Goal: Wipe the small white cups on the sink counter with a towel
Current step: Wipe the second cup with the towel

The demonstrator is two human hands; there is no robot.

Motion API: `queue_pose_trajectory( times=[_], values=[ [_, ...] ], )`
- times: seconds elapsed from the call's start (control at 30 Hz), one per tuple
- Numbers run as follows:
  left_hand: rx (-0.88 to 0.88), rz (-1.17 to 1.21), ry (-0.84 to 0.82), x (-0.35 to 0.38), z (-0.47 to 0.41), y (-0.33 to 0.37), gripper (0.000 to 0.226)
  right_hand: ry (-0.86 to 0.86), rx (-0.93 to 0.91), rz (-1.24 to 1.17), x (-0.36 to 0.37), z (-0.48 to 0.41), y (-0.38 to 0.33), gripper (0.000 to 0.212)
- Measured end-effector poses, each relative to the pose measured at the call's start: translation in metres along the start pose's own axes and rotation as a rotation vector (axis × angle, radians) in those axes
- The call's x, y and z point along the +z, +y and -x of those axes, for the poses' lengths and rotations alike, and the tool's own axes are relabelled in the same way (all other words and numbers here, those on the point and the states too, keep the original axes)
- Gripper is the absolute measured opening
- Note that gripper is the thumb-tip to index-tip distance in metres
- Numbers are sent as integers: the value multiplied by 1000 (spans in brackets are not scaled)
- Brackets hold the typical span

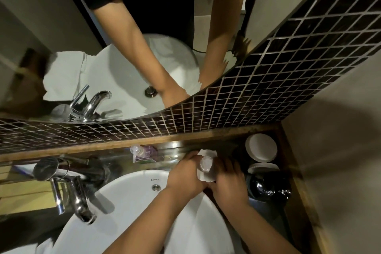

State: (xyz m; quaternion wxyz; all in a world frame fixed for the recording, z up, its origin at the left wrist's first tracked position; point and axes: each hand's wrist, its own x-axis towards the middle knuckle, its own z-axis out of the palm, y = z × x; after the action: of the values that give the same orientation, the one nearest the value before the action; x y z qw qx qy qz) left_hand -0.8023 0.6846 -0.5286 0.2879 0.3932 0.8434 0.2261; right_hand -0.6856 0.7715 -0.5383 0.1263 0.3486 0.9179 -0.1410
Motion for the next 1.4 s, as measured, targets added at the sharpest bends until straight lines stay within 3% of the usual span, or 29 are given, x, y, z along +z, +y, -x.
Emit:
queue_pose_trajectory(
  times=[0.3, 0.7, 1.0, 1.13, 1.4],
  values=[
    [-66, -173, 22, 2, -2, -1, 52, 2, -13, -93, 1, -5, 7, 82],
    [-87, -247, 39, 4, -4, -4, 47, 34, -15, -137, 5, -1, 8, 79],
    [-61, -277, 34, 4, -1, -6, 48, 186, -57, -123, 4, -1, 9, 46],
    [-66, -269, 38, 4, -1, -6, 48, 209, -33, -104, 3, -6, 6, 43],
    [-57, -246, 50, 4, 1, -7, 54, 98, -3, -55, -2, -10, -1, 54]
  ],
)
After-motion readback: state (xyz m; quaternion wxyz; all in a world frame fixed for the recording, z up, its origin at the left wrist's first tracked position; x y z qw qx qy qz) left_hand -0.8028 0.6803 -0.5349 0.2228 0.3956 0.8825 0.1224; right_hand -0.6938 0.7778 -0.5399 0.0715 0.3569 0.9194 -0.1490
